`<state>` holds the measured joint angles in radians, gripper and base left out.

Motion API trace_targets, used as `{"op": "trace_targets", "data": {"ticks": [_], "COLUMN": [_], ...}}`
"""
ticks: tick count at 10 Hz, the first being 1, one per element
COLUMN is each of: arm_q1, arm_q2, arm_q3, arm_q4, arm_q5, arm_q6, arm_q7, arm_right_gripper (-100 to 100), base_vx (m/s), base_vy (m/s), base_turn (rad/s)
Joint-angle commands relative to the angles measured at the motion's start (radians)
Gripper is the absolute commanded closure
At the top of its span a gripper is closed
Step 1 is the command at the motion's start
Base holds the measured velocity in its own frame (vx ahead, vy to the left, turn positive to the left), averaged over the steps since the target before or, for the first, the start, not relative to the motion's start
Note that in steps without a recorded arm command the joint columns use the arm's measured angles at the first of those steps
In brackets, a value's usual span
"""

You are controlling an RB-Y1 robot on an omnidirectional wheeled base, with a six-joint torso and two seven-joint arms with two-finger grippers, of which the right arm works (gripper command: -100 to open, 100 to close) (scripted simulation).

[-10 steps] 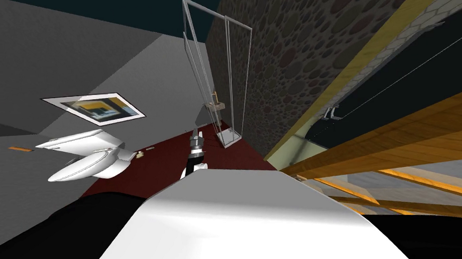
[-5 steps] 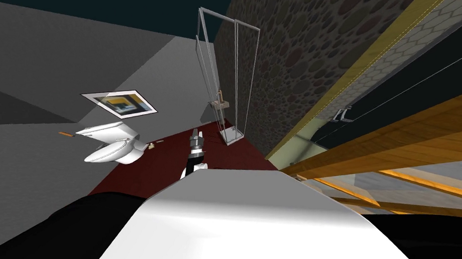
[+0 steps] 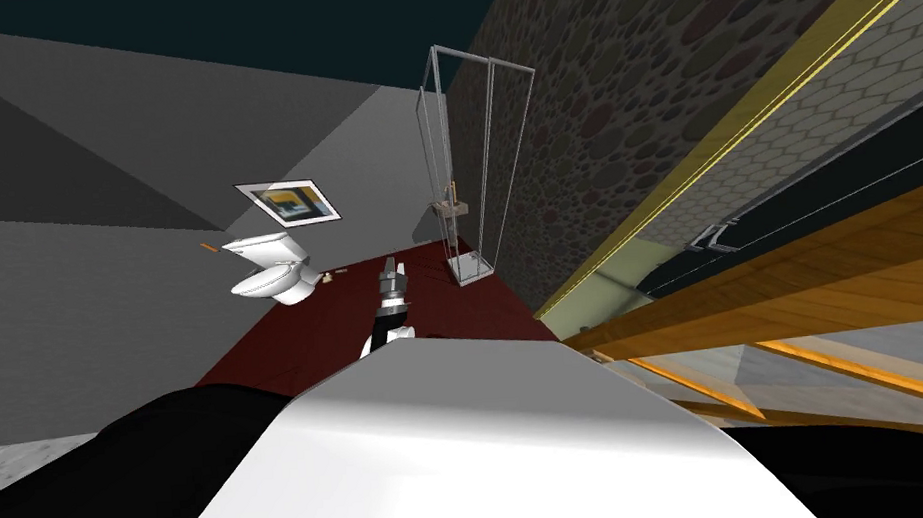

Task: Pull the door open

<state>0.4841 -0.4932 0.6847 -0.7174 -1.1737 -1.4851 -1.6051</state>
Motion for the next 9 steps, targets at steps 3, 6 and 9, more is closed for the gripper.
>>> {"op": "trace_targets", "data": {"ticks": [3, 6, 9], "arm_q1": [0.018, 0.06, 0.052], "arm_q2": [0.06, 0.006, -0.005], "arm_q3": [-0.076, -0.039, -0.044], "arm_q4": [-0.035, -0.033, -0.023], "arm_q5": [0.048, 0.039, 0.034], "arm_q6": [0.045, -0.01, -0.006], "arm_q7": [0.024, 0.018, 0.009], "arm_right_gripper": [100, -100, -100], "base_vx": [-0.13, -0.208, -0.051], "base_vy": [0.035, 0.106, 0.043], "base_turn": [0.195, -0.033, -0.008]}}
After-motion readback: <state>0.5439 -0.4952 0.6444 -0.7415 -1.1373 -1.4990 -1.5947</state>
